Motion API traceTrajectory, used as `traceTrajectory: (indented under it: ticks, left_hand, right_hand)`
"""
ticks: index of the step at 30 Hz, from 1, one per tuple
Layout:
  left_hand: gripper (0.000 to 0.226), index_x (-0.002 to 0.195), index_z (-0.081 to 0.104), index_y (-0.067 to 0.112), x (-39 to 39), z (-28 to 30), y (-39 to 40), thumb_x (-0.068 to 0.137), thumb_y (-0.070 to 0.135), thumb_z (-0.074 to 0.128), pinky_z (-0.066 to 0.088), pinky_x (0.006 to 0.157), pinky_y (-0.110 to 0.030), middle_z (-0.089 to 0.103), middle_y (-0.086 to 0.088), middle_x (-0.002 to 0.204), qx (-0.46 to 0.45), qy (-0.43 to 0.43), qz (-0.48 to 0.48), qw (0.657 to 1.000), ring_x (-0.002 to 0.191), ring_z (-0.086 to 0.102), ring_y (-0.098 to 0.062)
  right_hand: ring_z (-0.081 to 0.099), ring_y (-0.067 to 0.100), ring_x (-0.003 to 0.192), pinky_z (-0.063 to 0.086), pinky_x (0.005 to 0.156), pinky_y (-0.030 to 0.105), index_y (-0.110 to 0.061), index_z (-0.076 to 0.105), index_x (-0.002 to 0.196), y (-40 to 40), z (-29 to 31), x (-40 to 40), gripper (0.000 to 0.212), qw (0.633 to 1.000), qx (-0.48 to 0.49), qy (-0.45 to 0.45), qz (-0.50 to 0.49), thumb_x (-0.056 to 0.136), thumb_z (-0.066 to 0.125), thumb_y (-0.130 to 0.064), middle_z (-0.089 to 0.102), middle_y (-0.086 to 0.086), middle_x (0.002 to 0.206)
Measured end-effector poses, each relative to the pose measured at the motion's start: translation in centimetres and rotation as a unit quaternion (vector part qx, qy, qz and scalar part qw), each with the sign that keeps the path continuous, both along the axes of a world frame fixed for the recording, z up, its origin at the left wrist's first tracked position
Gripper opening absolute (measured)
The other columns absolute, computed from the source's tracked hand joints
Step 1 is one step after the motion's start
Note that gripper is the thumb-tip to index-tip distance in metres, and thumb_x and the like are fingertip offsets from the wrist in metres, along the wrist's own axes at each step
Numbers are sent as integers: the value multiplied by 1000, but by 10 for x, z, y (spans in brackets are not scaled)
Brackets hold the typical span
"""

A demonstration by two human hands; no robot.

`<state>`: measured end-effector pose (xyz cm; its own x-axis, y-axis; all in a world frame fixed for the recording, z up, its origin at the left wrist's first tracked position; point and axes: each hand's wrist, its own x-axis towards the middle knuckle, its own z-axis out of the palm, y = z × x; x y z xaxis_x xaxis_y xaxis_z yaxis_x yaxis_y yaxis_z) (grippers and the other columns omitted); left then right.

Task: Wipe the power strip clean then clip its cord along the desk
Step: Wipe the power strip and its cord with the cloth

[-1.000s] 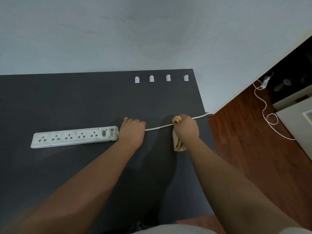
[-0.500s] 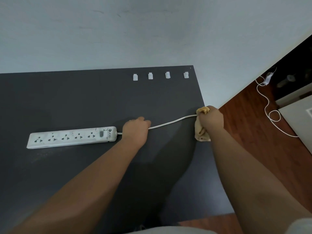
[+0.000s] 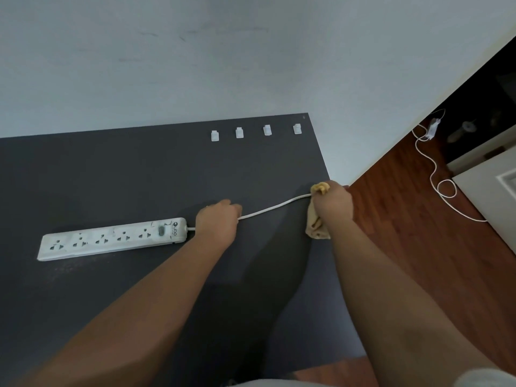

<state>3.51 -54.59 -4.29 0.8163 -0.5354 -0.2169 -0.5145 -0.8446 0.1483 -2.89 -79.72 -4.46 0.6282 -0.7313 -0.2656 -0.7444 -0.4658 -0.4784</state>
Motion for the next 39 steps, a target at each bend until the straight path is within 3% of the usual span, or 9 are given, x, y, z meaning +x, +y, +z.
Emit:
traceTrajectory:
  ticks: [4,9,14,21,24,27,31,34,39]
  left_hand:
    - [11,95,63,23,1,-1,2,91,20,53,37,62,-32,58,-2,96,-7,0,-2,1000,85,62,-29]
    - [10,93,63,24,2,-1,2,90,21,54,39,63,-32,59,-2,96,-17,7,-4,1000,84,62,-29]
    - [11,93,63,24,1,-4,3,89,18,55,37,61,-30,59,-1,95,-13,2,1,1000,84,62,-28]
    - [13,100,64,27,0,-4,7,93,26,53,37,63,-32,58,0,100,-25,7,5,1000,88,61,-27]
    - [19,109,63,28,-2,-4,14,91,30,57,43,77,-36,60,1,105,-46,15,6,999,95,60,-28]
    - [33,117,62,28,-10,1,32,85,33,66,44,85,-38,61,1,107,-105,-11,10,994,98,58,-26]
    - [40,116,62,25,-18,4,80,80,36,72,48,84,-42,62,-1,107,-132,-80,54,987,98,55,-28]
    - [46,119,61,24,-20,8,110,77,39,74,45,88,-45,59,-2,115,-115,-71,110,985,107,52,-30]
    - [51,125,54,30,-19,11,134,79,44,70,38,95,-44,55,3,124,-101,-44,109,988,117,47,-26]
  right_hand:
    - [59,28,78,41,63,33,-14,56,81,-27,4,-3,11,998,13,-3,-54,81,46,-19,55,1,73]
    - [56,25,75,46,64,35,-15,57,89,-28,5,1,11,997,5,13,-72,87,49,-23,63,11,91]
    - [63,40,90,45,70,36,-18,57,100,39,1,4,20,998,-19,28,44,82,48,-20,66,17,96]
    - [64,34,89,46,65,32,-23,59,98,109,2,-1,15,967,17,11,252,83,54,-22,68,9,93]
    - [63,35,90,50,70,35,-27,61,102,88,7,-7,18,983,32,-46,174,85,57,-32,70,11,95]
    - [64,36,86,50,66,34,-28,58,101,65,5,-13,15,994,21,-54,92,88,55,-36,69,10,92]
    - [63,34,85,50,67,36,-25,56,103,81,0,-12,15,986,2,0,165,89,53,-29,68,10,94]
    - [62,35,89,44,65,33,-22,55,104,117,-2,-5,17,973,26,0,229,89,53,-29,67,11,94]
    - [63,33,86,53,69,38,-25,55,100,155,10,3,18,944,92,-45,313,88,56,-37,69,9,92]
